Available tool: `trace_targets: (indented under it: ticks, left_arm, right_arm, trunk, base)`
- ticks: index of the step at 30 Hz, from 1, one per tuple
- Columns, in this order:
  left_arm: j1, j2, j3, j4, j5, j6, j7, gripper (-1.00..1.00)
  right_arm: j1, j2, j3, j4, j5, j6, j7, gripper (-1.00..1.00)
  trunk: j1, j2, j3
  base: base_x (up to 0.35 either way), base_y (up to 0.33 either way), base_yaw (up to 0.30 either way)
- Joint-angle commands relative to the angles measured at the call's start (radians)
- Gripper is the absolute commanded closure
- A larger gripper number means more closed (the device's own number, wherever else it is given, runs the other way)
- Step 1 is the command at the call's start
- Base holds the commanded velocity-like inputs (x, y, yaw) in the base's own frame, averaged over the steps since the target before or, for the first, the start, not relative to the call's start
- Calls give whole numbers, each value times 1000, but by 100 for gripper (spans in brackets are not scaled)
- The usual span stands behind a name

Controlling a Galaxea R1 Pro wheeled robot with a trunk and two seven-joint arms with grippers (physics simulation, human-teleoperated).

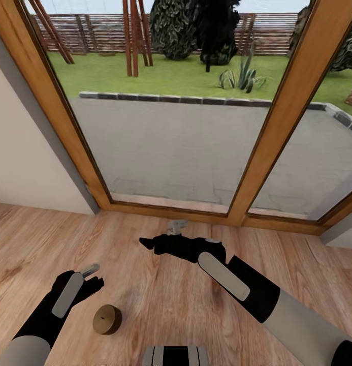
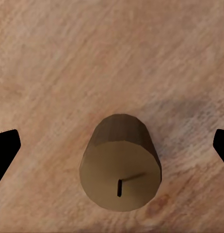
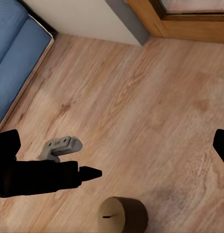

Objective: Place each of the two pumpkins and all three candles from the living room inside a cabinet in the living room (use any cabinet), then make sure every cabinet is closed, and position the cauldron so it is next to a table in the living room.

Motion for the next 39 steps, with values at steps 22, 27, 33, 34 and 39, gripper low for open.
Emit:
trace_targets:
  ticks: [22, 27, 33, 34, 39]
  left_arm:
    - [0, 3, 1, 0, 9, 0, 9, -100]
    - [0, 0, 1, 0, 11, -38, 9, -100]
    - [1, -6, -3, 15, 19, -75, 7, -100]
    - [0, -9, -3, 16, 20, -76, 7, -100]
    - [0, -23, -8, 18, 22, -78, 6, -100]
  right_arm:
    - [5, -68, -42, -181, -59, 5, 295, -100]
    - [6, -81, -115, -180, -100, 4, 389, -100]
    - [7, -99, -124, -179, -104, 3, 403, -100]
    - [7, -99, -124, -179, -104, 3, 402, -100]
    - [7, -100, -124, -178, -104, 3, 401, -100]
  trunk:
    - [10, -6, -86]
    - [12, -7, -105]
    - [14, -8, -121]
    - [14, -8, -121]
    - [14, -8, -121]
  base:
    - [0, 0, 0]
    - [0, 0, 0]
    - [0, 0, 0]
    - [0, 0, 0]
    - [0, 0, 0]
